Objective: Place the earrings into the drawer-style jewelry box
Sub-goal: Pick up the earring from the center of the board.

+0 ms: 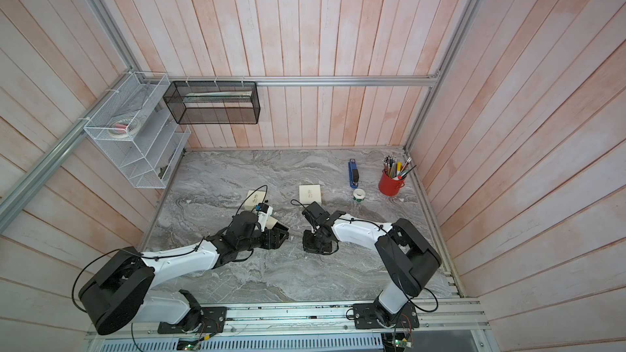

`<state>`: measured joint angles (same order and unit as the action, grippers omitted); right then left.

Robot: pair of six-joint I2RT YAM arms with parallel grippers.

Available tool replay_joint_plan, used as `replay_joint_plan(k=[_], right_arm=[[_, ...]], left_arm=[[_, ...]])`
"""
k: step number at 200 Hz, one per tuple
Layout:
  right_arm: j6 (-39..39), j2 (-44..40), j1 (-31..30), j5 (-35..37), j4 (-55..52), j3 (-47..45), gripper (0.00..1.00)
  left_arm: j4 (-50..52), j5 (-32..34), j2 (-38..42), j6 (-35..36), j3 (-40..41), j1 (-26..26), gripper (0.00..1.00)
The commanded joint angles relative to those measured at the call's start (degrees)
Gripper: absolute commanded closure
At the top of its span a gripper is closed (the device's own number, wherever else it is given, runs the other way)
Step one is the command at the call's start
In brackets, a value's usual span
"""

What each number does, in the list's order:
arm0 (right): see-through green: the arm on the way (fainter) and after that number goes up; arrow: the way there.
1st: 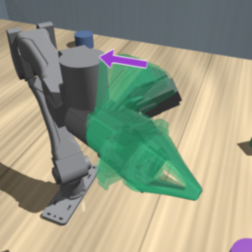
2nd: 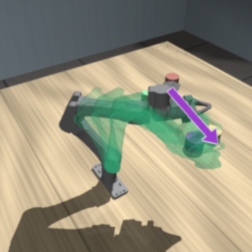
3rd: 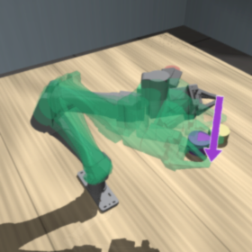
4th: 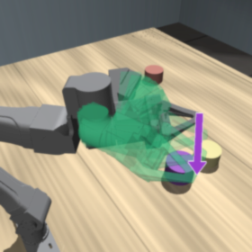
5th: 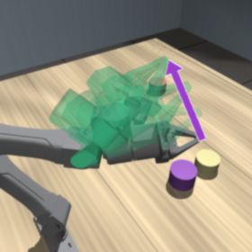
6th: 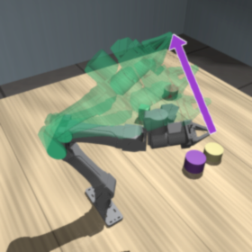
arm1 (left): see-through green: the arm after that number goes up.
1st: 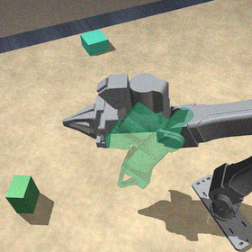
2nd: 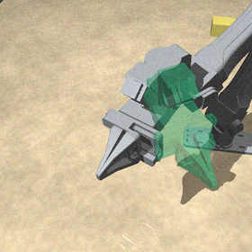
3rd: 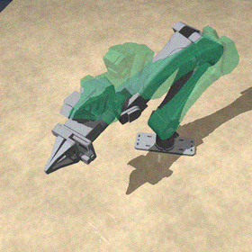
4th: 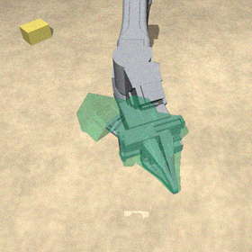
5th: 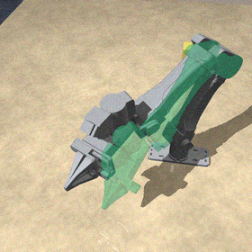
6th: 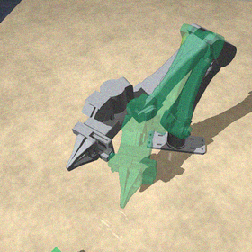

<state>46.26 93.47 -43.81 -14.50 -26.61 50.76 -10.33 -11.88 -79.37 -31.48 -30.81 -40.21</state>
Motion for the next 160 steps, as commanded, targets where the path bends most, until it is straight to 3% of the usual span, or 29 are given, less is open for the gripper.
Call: replay_joint_plan(k=[1,120,160], right_arm=[[-0.1,1.0,-0.5,-0.1,-0.9,1.3,0.88],[0.4,0.4,-0.8,0.6,-1.9,1.5,1.0],[1.2,-2.8,-1.1,1.0,-2.6,1.3,1.0]], left_arm=[[-0.7,0.3,1.1,1.1,0.6,-0.2,0.18],[-0.5,1.1,1.4,1.3,0.3,-0.2,0.19],[0.2,2.6,2.5,0.5,-0.1,0.9,0.19]])
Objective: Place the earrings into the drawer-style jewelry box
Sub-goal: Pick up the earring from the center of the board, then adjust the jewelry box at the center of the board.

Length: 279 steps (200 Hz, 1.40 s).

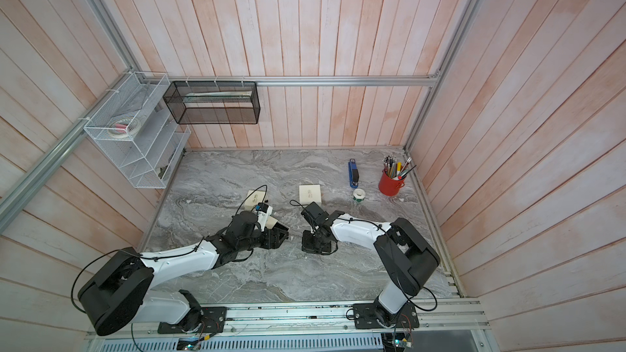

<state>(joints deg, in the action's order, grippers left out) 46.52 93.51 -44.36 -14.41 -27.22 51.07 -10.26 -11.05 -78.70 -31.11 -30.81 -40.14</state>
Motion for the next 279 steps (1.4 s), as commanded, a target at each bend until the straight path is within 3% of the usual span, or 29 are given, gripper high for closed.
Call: replay_joint_plan(k=[1,53,117,165,219,279], right_arm=[[1.0,-2.9,-0.5,0.9,-1.9,1.0,1.0],[1.8,-7.7,0.8,-1.2,3.1,0.2,1.0],[1.0,-10.1,4.8,-1.9,9.2,-0.7,1.0],[0.5,-12.7,7.1,-1.0,10.6,-1.8,1.0],[2.2,-13.6,9.4,-4.1,14.7,-3.4,1.0],[6.1,-13.4,12.7,-9.2,19.0,-4.8,1.0]], left_arm=[[0.2,1.7,1.9,0.1,-0.1,0.9,0.19],[4.3,5.5,4.0,0.4,-1.3,7.2,0.18],[11.7,9.4,-4.7,3.4,-9.2,11.6,0.09],[15.6,5.8,-10.4,5.1,-13.3,15.0,0.04],[15.3,-3.3,-8.7,3.7,-11.7,14.9,0.13],[14.0,-9.8,-7.3,0.4,-9.2,12.7,0.14]])
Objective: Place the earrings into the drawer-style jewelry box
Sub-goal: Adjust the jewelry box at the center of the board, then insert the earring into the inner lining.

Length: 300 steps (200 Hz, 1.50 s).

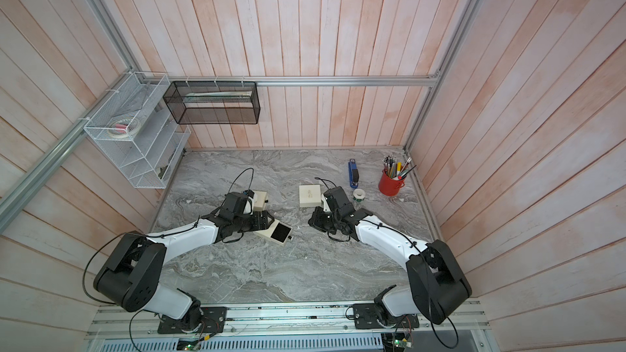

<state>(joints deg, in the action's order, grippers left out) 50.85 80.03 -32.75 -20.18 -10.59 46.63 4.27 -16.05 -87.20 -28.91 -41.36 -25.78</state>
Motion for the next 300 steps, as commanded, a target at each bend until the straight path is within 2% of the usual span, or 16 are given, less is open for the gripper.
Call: replay_joint_plan(k=[1,43,68,81,123,142,165,300], right_arm=[[1.8,0.2,1.1,-3.5,2.3,-0.3,1.0],[0.5,2.9,1.2,-7.2,3.3,1.0,1.0],[0.8,4.8,0.3,-9.8,6.4,0.7,1.0],[1.2,6.1,-0.9,-10.3,7.7,1.2,1.0],[3.7,11.7,-3.4,-12.0,12.8,2.7,1.0],[4.0,13.5,-3.9,-12.0,13.4,3.7,1.0],[4.3,15.2,-4.1,-11.6,13.6,4.3,1.0],[4.9,20.9,-4.3,-12.0,14.2,6.0,1.0]], left_arm=[[-0.5,-4.7,1.2,-1.9,1.4,-1.8,0.14],[0.9,-2.7,4.3,-3.7,2.2,-5.1,0.14],[4.0,3.8,7.1,-3.1,2.0,-4.9,0.16],[4.6,4.4,8.3,-2.2,1.2,-4.3,0.19],[-2.8,-6.1,9.2,0.7,2.3,-4.1,0.39],[-4.6,-8.5,8.3,0.6,3.4,-4.2,0.48],[-6.4,-9.7,7.4,0.3,4.3,-4.5,0.53],[-11.2,-9.4,1.9,-2.2,5.9,-6.4,0.55]])
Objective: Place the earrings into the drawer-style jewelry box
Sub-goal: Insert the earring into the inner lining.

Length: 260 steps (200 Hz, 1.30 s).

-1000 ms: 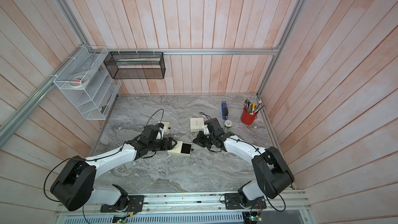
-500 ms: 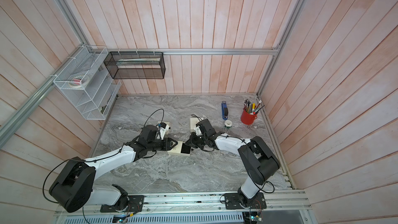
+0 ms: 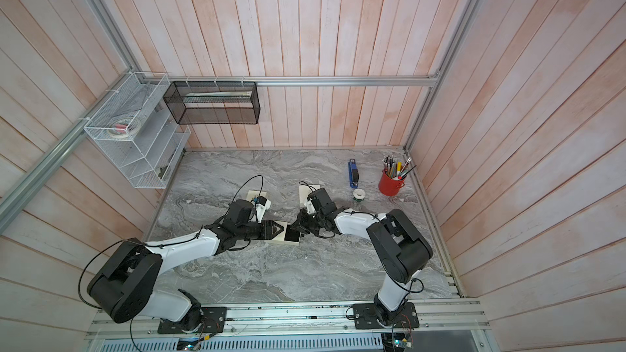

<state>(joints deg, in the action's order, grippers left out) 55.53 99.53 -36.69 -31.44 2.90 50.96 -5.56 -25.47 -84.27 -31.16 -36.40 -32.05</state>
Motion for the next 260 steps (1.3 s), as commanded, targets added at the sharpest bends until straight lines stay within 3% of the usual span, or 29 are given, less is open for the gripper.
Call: replay_joint_plan(k=[1,92,260], right_arm=[[0.2,1.4,-0.4,-0.8,0.7,1.7,1.0],[0.1,3.1,-0.7,-1.1,0.4,2.6,1.0],[-0.2,4.3,-1.1,0.7,-2.8,2.6,1.0]], left_arm=[[-1.4,0.0,-1.0,0.0,1.0,-0.1,0.55],[-2.3,-1.4,-2.9,0.3,0.2,-1.2,0.55],[1.8,3.0,-4.2,1.6,-0.9,-1.2,0.55]])
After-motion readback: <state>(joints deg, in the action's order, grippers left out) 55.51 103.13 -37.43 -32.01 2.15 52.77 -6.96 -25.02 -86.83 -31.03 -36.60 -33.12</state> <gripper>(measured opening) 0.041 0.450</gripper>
